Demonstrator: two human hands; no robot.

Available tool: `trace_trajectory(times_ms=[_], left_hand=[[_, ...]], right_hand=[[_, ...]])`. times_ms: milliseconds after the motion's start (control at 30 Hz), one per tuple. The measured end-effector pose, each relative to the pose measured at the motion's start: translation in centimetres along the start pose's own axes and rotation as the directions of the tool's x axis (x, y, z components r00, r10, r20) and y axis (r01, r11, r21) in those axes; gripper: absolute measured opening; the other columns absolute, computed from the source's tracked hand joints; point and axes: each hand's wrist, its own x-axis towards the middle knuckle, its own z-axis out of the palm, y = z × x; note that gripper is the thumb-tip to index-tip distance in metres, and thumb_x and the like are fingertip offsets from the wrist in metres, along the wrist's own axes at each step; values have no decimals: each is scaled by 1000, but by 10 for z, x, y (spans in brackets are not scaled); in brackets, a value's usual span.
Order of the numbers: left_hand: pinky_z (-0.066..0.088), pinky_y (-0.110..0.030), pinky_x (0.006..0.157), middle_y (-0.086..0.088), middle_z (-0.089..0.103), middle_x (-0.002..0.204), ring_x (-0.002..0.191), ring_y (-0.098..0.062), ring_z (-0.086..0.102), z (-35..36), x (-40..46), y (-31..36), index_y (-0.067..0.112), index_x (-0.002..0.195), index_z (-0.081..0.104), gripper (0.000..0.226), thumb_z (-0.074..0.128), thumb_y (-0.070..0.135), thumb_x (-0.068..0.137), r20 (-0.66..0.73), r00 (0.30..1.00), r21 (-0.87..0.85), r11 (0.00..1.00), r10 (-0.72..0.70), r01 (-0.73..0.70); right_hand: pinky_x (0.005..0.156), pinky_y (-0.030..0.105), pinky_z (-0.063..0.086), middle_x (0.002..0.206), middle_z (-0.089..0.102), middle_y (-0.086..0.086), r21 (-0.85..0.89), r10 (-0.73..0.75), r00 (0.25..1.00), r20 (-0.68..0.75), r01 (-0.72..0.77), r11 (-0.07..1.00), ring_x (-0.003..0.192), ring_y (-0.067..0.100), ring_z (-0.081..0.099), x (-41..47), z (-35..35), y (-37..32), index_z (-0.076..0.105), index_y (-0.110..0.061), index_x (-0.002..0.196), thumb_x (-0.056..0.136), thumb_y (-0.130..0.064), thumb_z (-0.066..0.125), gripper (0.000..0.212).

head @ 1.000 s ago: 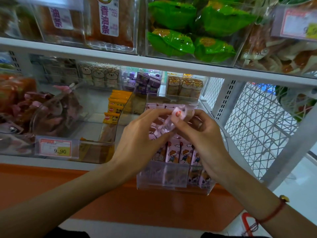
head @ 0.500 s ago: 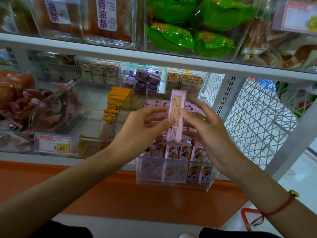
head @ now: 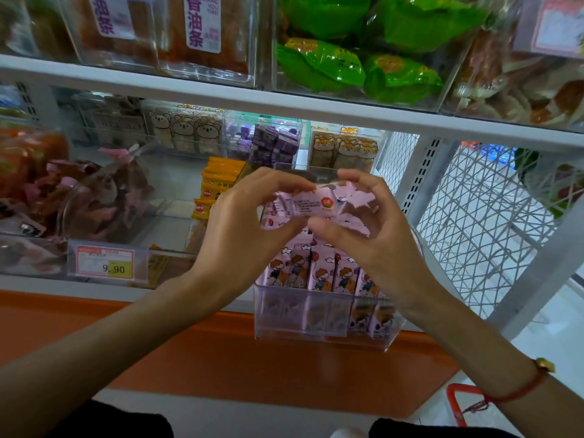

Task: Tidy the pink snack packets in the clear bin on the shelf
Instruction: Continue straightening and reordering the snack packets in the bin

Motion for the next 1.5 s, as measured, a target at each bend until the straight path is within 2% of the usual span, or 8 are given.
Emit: trace_trajectory(times_ms=[267, 433, 533, 800, 1033, 1200, 1333, 1500], left_hand=[[50, -33, 92, 22, 50, 118, 114, -2, 51, -1, 1, 1, 34, 126, 51, 50, 58, 58, 82, 190, 981, 39, 999, -39, 33], [57, -32, 63, 12, 67, 90, 79, -9, 66, 0, 3, 4, 40, 117, 58, 38, 51, 60, 85, 348, 926, -128, 971, -146, 202], [57, -21, 72, 19, 69, 97, 88, -1, 67, 1, 4, 2, 41, 106, 60, 35, 65, 52, 74, 274, 940, -225, 937, -202, 266], [53, -12, 79, 18, 65, 102, 90, 8, 63, 4, -1, -2, 33, 124, 56, 64, 64, 59, 67, 261, 921, -147, 931, -289, 333], [55, -16, 78, 12, 70, 102, 92, 0, 66, 1, 6, -2, 24, 115, 60, 46, 65, 44, 74, 167, 927, -327, 868, -335, 373], [55, -17, 79, 11, 72, 103, 96, -2, 67, -1, 8, 0, 22, 111, 60, 45, 71, 37, 70, 125, 923, -416, 825, -364, 382], [55, -18, 79, 11, 73, 99, 93, -4, 69, -3, 7, -1, 19, 108, 65, 31, 72, 23, 78, 44, 945, -412, 856, -325, 313], [53, -13, 75, 9, 69, 100, 91, -4, 69, -6, 19, -10, 20, 103, 58, 29, 71, 6, 81, -113, 957, -391, 897, -269, 206]], right_hand=[[75, 25, 55, 89, 72, 0, 243, 71, 997, -12, -66, 968, 89, 16, 70, 6, -12, 7, 62, -10, 94, 82, -20, 65, 16], [79, 28, 53, 98, 70, 6, 287, 95, 995, -14, -87, 954, 97, 22, 67, 8, -15, 6, 61, -10, 111, 75, -17, 66, 37], [82, 30, 53, 103, 67, 3, 302, 97, 995, -15, -88, 949, 102, 22, 66, 8, -13, 3, 50, -9, 127, 77, -20, 70, 55], [85, 21, 52, 99, 70, -6, -13, -3, 994, -113, 2, 1000, 95, 4, 66, 4, -6, -3, 61, -17, 113, 84, -27, 64, 30], [80, 10, 46, 124, 54, -17, -28, 93, 990, 108, -90, 996, 108, -9, 54, 5, -6, 4, 39, -39, 132, 74, -48, 57, 61], [71, 8, 48, 117, 61, -5, -75, 45, 998, 47, -42, 996, 99, 4, 62, 6, -7, 14, 53, -30, 115, 87, -27, 61, 29], [70, 7, 48, 119, 59, -5, -84, 69, 997, 41, -66, 994, 104, 5, 60, 10, -10, 22, 53, -29, 118, 89, -24, 61, 30], [94, 16, 41, 133, 47, -10, -514, 49, 998, 43, -19, 858, 117, 1, 47, 10, -18, 37, 36, -27, 139, 90, -33, 59, 55]])
